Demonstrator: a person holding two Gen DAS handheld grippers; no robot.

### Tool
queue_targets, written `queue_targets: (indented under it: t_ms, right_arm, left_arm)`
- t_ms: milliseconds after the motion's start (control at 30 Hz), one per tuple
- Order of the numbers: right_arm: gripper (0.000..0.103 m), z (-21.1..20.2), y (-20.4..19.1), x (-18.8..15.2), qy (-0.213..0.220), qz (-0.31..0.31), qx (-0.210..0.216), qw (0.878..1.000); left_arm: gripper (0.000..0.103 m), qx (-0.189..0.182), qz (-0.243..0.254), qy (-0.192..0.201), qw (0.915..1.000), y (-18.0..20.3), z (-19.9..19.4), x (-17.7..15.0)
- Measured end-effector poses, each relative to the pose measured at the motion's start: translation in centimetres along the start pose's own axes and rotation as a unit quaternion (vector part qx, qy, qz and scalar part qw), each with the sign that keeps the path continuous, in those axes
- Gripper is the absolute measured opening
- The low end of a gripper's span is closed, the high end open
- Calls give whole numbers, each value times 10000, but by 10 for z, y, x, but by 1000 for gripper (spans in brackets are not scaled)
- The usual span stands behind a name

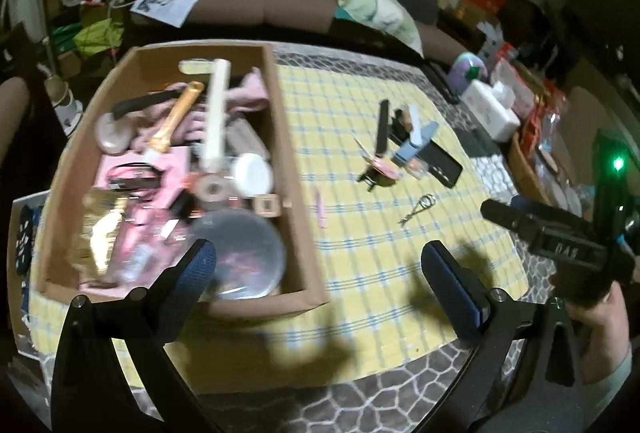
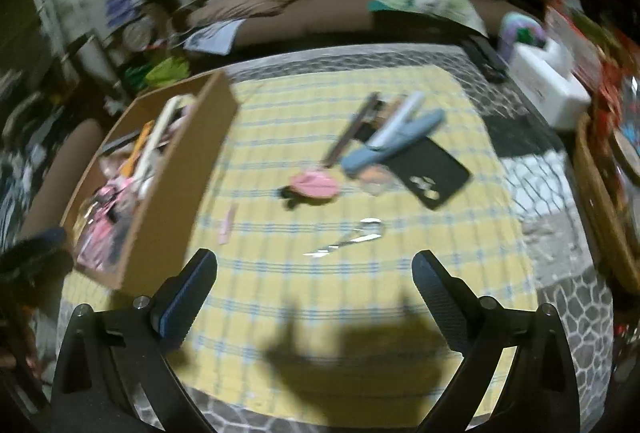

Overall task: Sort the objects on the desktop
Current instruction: 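Grasp the black clip with the left gripper while the right grasps the earplug case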

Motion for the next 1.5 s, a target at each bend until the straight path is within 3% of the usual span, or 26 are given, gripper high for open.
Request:
queue_targets:
  t_ms: [333,500,667,833,933,1033,1067,1133,1167,1200,1233,1367,1433,1500]
  right_arm:
    - [100,4,83,-6,188,570,-246,9979]
    - [100,18,111,-2,132,582,-341,9976]
    - [100,31,129,6,110,427,-404,9982]
    - [100,46,137,16,162,325,-165,9992]
    - [100,58,133,24,161,175,-10,9997]
    - [100,71,123,34,160,-71,213,9996]
    - [100,75,119,36,168,-169,250,9994]
    - [100,86,108,42,141,-415,347,9984]
    - [100,92,103,44,114,-517,372,9979]
    - [98,99,98,45,65,-627,383,9973]
    - [97,107,93,45,-2,-736,391,9965]
    - [82,134,79,44,-225,-1027,362,9938]
    - [61,142,77,43,-262,-1025,339,9938]
    - [48,144,78,41,-279,-1163,52,9928]
  left_arm:
    - [103,24,592,-8,9982,83,56,18]
    - [103,224,990,19,9948,119,96,28]
    - [103,477,1157,-45,9921,130,136,33]
    - [102,550,1122,-123,9921,126,172,28]
    - [93,541,1132,-126,9920,123,187,25]
    - [77,548,1270,62,9904,124,196,21]
    - [67,440,1277,39,9908,124,199,20]
    - [60,349,1264,94,9913,125,199,19]
    - [45,260,1246,121,9918,125,198,20]
    - [39,213,1197,128,9925,123,197,21]
    - [26,172,1155,117,9931,122,197,22]
    - [25,-65,926,-12,9957,113,199,26]
    - [25,-75,914,12,9958,113,198,26]
    - [25,-129,773,-10,9969,110,195,26]
Point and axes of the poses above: each gripper's, at about its wrist camera, not at the fingertips, and z roughly the way its jaws point, y to its right, x to its top, the point moved 1 cm from there along z, roughly the way its jaws point, and after that the axes turned 10 degrees about x, right-handed, at the moved point
